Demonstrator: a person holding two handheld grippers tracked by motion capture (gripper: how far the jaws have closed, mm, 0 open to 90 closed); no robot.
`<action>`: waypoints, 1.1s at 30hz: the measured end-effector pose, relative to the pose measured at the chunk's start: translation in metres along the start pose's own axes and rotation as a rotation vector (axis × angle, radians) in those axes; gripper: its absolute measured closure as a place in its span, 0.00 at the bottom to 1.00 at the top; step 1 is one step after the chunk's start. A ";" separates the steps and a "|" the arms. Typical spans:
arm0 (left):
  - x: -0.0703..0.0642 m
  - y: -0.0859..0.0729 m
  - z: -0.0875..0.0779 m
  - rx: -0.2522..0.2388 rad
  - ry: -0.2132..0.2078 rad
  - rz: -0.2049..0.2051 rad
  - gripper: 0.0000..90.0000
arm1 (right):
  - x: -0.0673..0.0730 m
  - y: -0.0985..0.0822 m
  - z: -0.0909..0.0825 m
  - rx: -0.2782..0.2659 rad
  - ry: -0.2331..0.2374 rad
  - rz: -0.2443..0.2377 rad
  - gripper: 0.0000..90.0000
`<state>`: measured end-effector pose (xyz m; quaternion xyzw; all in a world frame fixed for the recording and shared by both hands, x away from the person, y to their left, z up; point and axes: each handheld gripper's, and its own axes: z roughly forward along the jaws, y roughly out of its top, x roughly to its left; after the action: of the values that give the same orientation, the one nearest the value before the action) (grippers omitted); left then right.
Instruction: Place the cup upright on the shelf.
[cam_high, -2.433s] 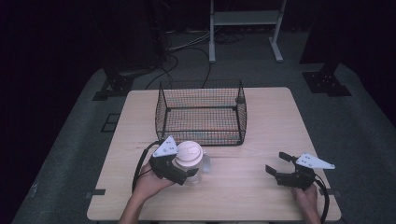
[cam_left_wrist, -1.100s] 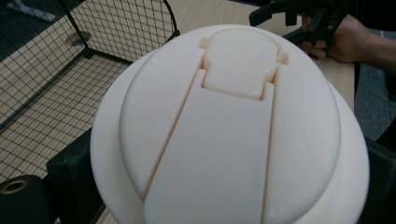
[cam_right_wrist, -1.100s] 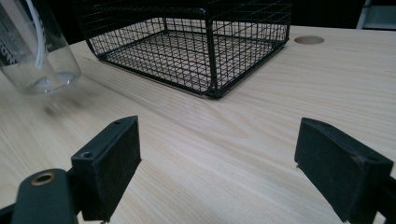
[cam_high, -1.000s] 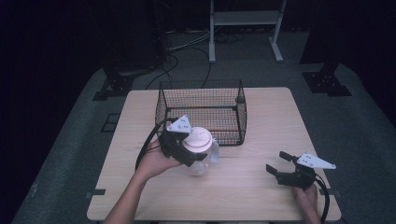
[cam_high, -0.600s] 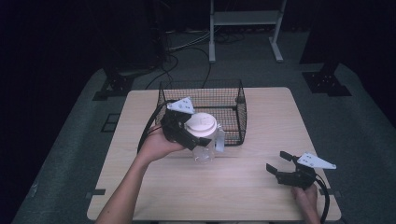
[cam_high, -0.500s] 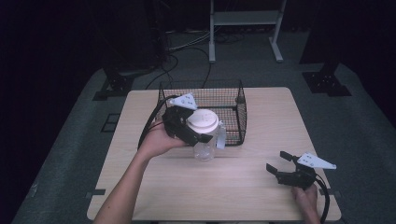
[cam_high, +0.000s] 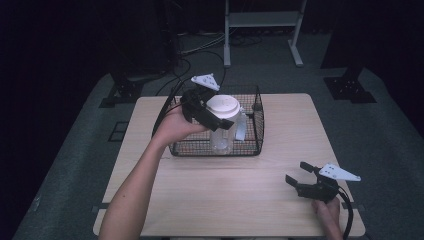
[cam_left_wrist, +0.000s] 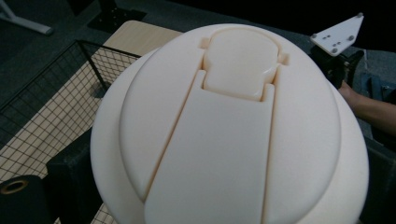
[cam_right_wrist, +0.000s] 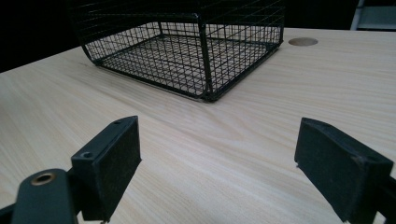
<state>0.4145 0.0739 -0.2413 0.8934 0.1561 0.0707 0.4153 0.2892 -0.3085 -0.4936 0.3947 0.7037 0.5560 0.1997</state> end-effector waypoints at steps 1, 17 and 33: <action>0.002 0.001 0.000 -0.001 0.003 -0.007 0.06 | 0.000 0.000 0.000 -0.001 0.001 0.002 0.15; 0.045 0.028 0.020 0.024 0.083 -0.071 0.06 | -0.001 0.000 -0.001 -0.007 0.003 0.011 0.15; 0.076 0.007 0.068 0.083 0.123 -0.132 0.05 | -0.002 0.000 -0.002 -0.010 0.009 0.013 0.15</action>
<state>0.5046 0.0462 -0.2796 0.8916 0.2425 0.0916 0.3713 0.2887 -0.3114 -0.4932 0.3956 0.6992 0.5627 0.1948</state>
